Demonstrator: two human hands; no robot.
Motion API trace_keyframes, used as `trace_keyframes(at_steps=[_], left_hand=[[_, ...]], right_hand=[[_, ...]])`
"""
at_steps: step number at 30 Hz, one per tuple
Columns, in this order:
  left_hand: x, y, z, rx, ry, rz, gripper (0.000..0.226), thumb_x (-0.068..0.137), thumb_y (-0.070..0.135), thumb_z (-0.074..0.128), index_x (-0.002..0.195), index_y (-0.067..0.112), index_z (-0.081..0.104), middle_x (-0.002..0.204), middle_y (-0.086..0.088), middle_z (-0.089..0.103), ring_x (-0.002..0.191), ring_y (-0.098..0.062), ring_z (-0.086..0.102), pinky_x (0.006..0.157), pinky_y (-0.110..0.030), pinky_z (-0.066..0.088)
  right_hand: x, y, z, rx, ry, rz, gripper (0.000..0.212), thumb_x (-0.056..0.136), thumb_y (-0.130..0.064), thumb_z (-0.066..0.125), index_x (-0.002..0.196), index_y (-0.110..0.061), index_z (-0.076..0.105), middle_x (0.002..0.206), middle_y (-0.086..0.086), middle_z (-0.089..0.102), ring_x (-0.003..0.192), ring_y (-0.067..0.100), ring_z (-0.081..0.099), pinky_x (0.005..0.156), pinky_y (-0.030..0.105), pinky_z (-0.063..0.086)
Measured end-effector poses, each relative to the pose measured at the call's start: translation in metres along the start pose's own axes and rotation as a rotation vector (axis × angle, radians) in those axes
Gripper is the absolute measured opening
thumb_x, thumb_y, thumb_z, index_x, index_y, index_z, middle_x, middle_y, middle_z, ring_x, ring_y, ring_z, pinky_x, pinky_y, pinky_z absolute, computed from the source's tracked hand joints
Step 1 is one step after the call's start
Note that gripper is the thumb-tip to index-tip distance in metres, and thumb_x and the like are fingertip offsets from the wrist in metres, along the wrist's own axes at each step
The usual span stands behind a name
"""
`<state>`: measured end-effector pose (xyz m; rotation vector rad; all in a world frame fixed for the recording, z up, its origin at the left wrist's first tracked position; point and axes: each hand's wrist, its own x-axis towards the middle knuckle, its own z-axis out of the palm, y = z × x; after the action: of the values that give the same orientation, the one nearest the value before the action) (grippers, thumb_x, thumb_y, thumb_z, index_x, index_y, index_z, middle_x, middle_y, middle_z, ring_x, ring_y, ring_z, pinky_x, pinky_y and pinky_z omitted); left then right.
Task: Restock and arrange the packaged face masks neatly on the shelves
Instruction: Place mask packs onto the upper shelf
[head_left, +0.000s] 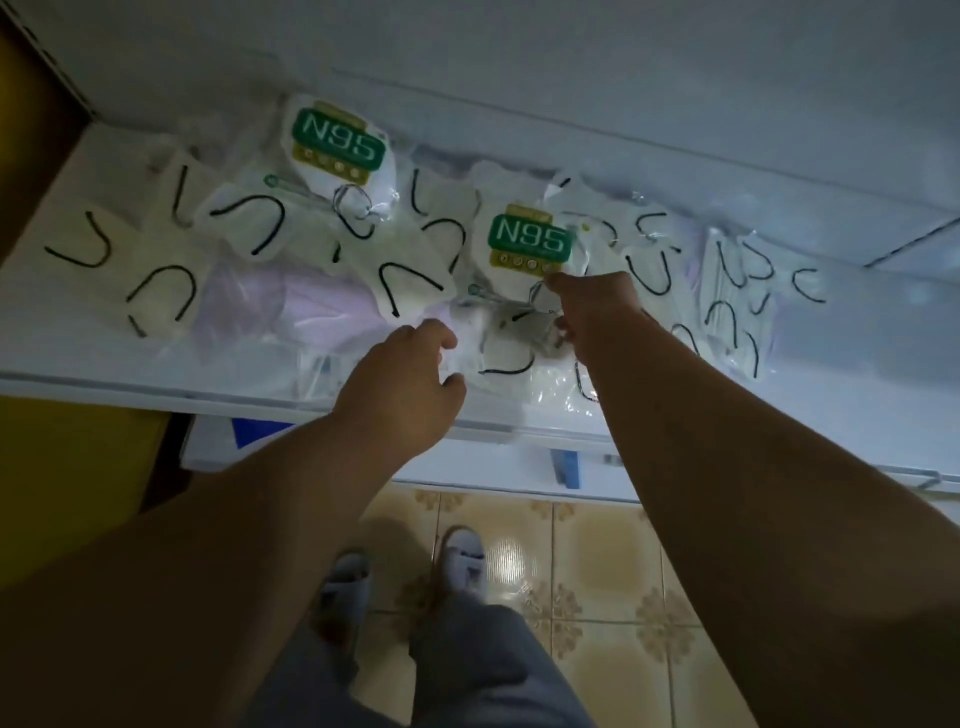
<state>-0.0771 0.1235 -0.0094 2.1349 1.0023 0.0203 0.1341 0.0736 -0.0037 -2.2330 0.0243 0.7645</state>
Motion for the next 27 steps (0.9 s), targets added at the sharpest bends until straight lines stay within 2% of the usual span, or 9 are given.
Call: trace_keyframes(at_steps=[3, 7, 10, 14, 16, 18, 20, 24, 27], left_hand=[[0.017, -0.004, 0.013, 0.050, -0.072, -0.056, 0.040, 0.095, 0.034, 0.059, 0.133, 0.024, 0.051, 0.126, -0.001, 0.055, 0.109, -0.020, 0.056, 0.092, -0.033, 0.046], [0.029, 0.000, 0.014, -0.137, -0.120, -0.211, 0.041, 0.095, 0.035, 0.057, 0.134, 0.024, 0.052, 0.129, 0.002, 0.056, 0.103, -0.020, 0.060, 0.081, -0.030, 0.050], [0.035, 0.002, 0.011, -0.543, -0.120, -0.354, 0.044, 0.089, 0.035, 0.065, 0.129, 0.017, 0.057, 0.115, -0.005, 0.063, 0.096, -0.021, 0.061, 0.074, -0.027, 0.046], [0.028, 0.007, 0.000, -1.118, -0.135, -0.551, 0.014, 0.099, 0.033, 0.062, 0.101, 0.019, 0.059, 0.118, -0.010, 0.058, 0.105, -0.028, 0.062, 0.086, -0.036, 0.051], [0.019, 0.008, -0.003, -1.100, -0.161, -0.585, 0.026, 0.097, 0.043, 0.060, 0.110, 0.020, 0.057, 0.126, -0.008, 0.059, 0.113, -0.027, 0.062, 0.095, -0.039, 0.051], [0.006, 0.010, -0.010, -1.060, -0.155, -0.566, 0.043, 0.095, 0.055, 0.057, 0.121, 0.021, 0.054, 0.126, -0.004, 0.059, 0.115, -0.024, 0.062, 0.094, -0.038, 0.051], [-0.011, 0.013, -0.020, -1.077, -0.189, -0.503, 0.048, 0.094, 0.058, 0.055, 0.126, 0.022, 0.056, 0.124, 0.001, 0.063, 0.112, -0.022, 0.064, 0.087, -0.033, 0.053], [-0.062, 0.026, -0.040, -1.014, -0.478, -0.309, 0.028, 0.098, 0.022, 0.057, 0.124, 0.015, 0.063, 0.111, -0.001, 0.075, 0.097, -0.020, 0.070, 0.082, -0.036, 0.060], [-0.097, 0.049, -0.045, -0.856, -0.592, -0.178, 0.031, 0.098, 0.017, 0.059, 0.128, 0.022, 0.058, 0.116, -0.002, 0.073, 0.099, -0.022, 0.071, 0.082, -0.041, 0.058]], right_hand=[[0.016, -0.009, -0.001, 0.023, -0.040, 0.063, 0.035, 0.080, -0.032, 0.083, 0.089, -0.007, 0.060, 0.069, 0.004, 0.057, 0.055, 0.017, 0.050, 0.061, 0.029, 0.048], [0.021, -0.012, 0.002, -0.040, -0.077, 0.048, 0.028, 0.077, -0.023, 0.085, 0.084, -0.009, 0.061, 0.076, 0.005, 0.061, 0.065, 0.019, 0.053, 0.073, 0.033, 0.053], [0.017, -0.016, 0.001, -0.095, -0.089, -0.025, 0.023, 0.083, -0.026, 0.078, 0.078, -0.015, 0.058, 0.074, 0.001, 0.059, 0.059, 0.015, 0.051, 0.068, 0.031, 0.050], [-0.020, -0.001, -0.008, 0.287, -0.081, -0.062, 0.007, 0.084, -0.012, 0.066, 0.080, -0.008, 0.062, 0.076, 0.008, 0.063, 0.069, 0.024, 0.062, 0.071, 0.040, 0.062], [-0.051, 0.014, -0.022, 0.421, -0.062, -0.059, 0.013, 0.081, -0.011, 0.064, 0.089, -0.002, 0.064, 0.077, 0.014, 0.063, 0.068, 0.027, 0.058, 0.056, 0.034, 0.054], [-0.085, 0.030, -0.037, 0.508, -0.091, -0.054, 0.007, 0.081, -0.007, 0.064, 0.083, -0.005, 0.058, 0.076, 0.015, 0.059, 0.068, 0.026, 0.056, 0.060, 0.032, 0.046], [-0.126, 0.046, -0.054, 0.592, -0.151, -0.063, 0.020, 0.083, 0.003, 0.065, 0.082, -0.012, 0.053, 0.076, 0.014, 0.060, 0.069, 0.025, 0.061, 0.060, 0.032, 0.053], [-0.205, 0.080, -0.090, 0.596, -0.259, -0.064, 0.040, 0.083, 0.008, 0.067, 0.116, -0.008, 0.053, 0.104, 0.024, 0.069, 0.089, 0.038, 0.069, 0.080, 0.050, 0.058], [-0.255, 0.095, -0.123, 0.642, -0.177, -0.062, 0.008, 0.094, -0.009, 0.064, 0.101, -0.011, 0.060, 0.100, 0.022, 0.069, 0.079, 0.031, 0.069, 0.069, 0.043, 0.057]])
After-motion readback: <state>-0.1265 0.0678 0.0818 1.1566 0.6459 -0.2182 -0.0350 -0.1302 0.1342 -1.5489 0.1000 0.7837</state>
